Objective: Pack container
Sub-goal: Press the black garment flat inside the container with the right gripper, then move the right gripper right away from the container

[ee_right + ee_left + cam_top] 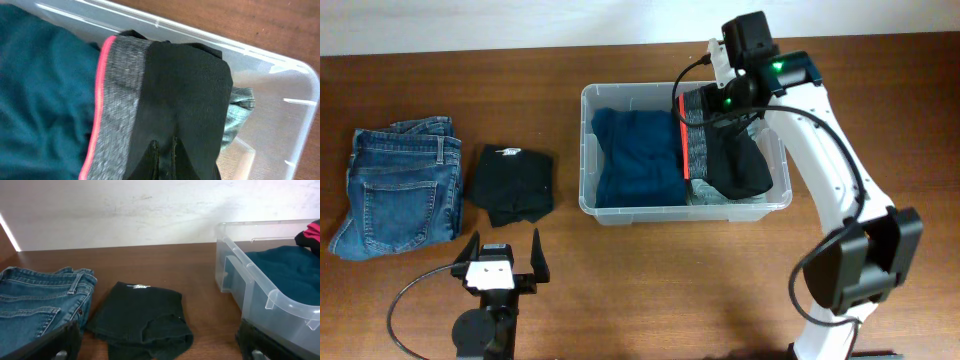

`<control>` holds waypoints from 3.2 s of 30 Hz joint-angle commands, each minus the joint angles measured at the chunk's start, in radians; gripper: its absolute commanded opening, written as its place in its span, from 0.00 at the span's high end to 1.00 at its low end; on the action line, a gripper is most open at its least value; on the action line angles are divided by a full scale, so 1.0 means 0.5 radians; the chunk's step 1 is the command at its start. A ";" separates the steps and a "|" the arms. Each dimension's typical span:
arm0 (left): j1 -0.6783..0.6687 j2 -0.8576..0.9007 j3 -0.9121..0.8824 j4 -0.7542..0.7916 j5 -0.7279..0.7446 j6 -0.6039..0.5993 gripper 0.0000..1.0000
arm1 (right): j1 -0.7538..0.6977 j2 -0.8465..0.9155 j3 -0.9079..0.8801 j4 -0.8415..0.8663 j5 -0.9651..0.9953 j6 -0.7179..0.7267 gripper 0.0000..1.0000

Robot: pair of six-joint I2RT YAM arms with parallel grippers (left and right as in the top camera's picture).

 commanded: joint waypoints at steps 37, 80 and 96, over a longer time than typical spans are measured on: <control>0.009 -0.015 -0.014 0.006 0.028 0.031 0.00 | -0.031 -0.053 0.130 -0.262 0.126 0.159 0.96; 0.009 -0.015 -0.014 0.006 0.029 0.031 0.01 | -0.771 -0.428 0.011 -0.568 0.287 0.446 0.90; 0.009 -0.015 -0.014 0.006 0.029 0.031 0.01 | -1.329 -0.428 0.000 -0.669 0.275 0.451 0.01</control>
